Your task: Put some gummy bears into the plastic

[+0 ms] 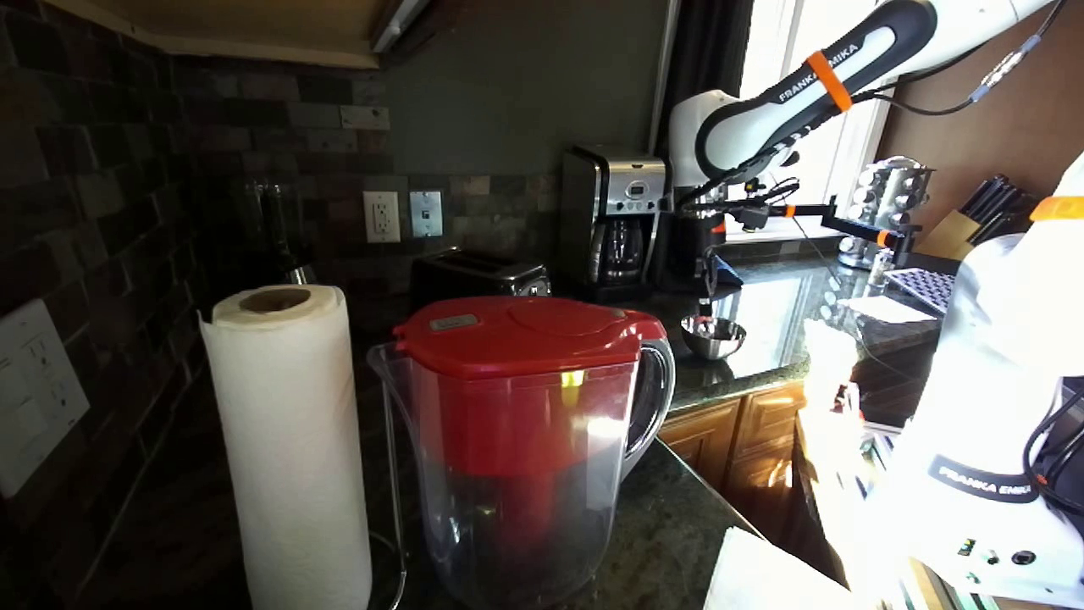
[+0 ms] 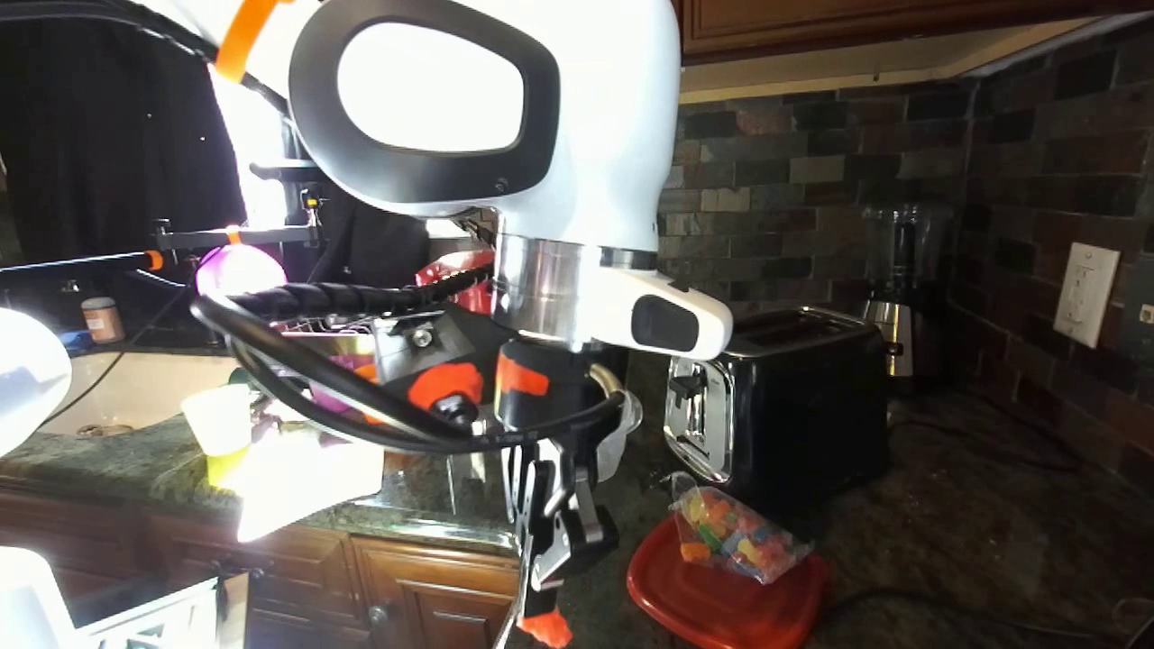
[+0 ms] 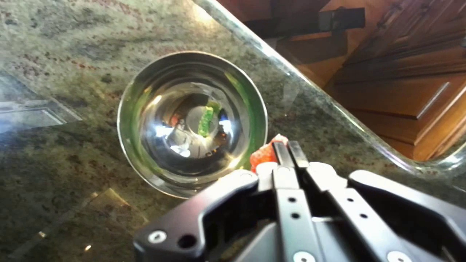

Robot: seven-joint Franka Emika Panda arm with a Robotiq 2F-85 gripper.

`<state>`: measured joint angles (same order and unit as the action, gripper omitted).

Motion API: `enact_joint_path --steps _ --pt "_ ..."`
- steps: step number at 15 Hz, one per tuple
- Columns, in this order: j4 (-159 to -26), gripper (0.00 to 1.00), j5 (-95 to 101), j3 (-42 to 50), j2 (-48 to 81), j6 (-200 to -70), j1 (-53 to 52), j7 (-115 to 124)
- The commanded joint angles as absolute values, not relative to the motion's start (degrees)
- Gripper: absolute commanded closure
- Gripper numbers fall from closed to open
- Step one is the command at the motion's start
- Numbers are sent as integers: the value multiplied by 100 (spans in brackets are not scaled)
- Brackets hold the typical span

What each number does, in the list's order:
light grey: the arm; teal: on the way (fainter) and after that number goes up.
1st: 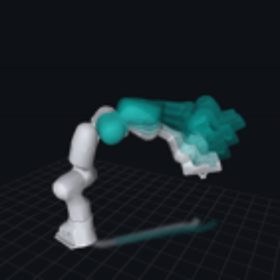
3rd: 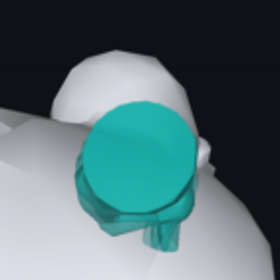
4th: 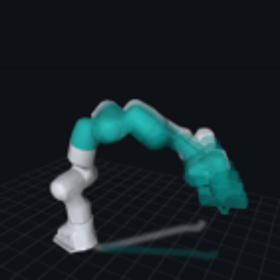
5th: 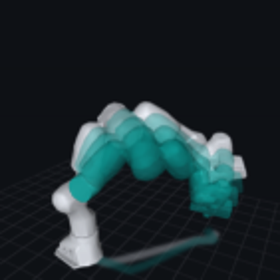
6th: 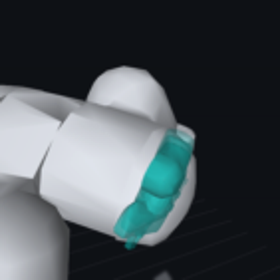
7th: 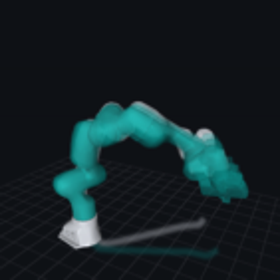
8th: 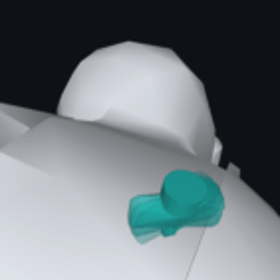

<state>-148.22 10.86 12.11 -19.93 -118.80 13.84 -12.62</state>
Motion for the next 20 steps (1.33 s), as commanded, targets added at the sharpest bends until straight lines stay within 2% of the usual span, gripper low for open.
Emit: enact_joint_path --steps 1,10,20 --pt "-15169 99 1677 1213 -2395 -11785 1526 -1185" --pt "-15397 99 2572 1183 -2456 -11840 1778 -705" --pt "-15383 99 2524 1178 -2278 -12157 1720 -266"
